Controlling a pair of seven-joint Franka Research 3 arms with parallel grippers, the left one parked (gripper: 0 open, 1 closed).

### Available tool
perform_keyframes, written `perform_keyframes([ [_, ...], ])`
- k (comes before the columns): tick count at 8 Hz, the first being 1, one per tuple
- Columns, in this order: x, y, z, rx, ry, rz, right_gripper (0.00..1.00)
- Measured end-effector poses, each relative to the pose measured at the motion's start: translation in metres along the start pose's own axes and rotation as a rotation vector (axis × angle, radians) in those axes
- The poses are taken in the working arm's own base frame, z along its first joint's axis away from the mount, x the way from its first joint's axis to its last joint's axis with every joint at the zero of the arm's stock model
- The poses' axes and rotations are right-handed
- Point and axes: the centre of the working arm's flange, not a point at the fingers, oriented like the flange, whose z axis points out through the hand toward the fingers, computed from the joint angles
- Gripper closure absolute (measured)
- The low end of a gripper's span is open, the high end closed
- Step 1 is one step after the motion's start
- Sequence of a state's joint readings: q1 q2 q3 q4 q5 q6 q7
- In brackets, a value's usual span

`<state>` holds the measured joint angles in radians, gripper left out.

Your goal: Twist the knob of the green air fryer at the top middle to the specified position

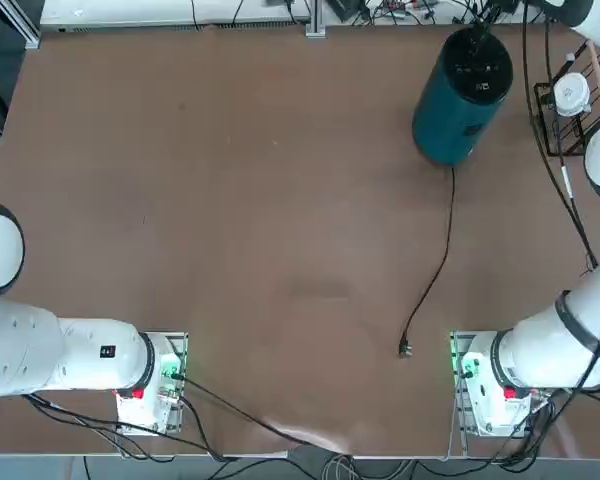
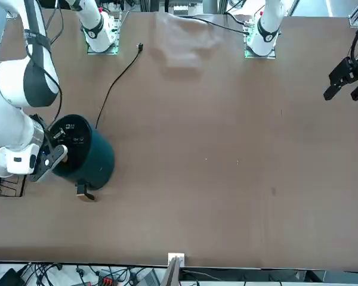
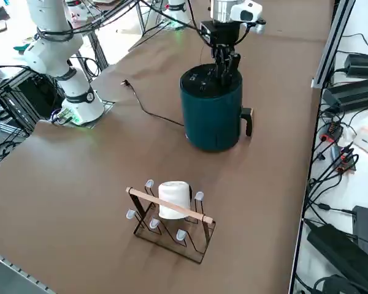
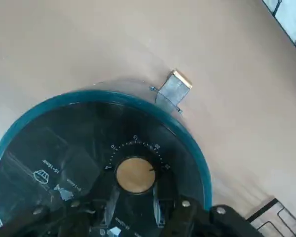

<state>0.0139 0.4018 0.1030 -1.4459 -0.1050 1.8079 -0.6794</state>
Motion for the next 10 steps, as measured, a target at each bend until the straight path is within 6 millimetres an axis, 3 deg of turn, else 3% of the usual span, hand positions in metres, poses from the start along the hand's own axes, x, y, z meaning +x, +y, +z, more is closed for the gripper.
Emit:
perform_keyframes([
  [10, 0.0031, 0.0026, 0.0, -0.03, 0.009, -0.255, 0.58],
])
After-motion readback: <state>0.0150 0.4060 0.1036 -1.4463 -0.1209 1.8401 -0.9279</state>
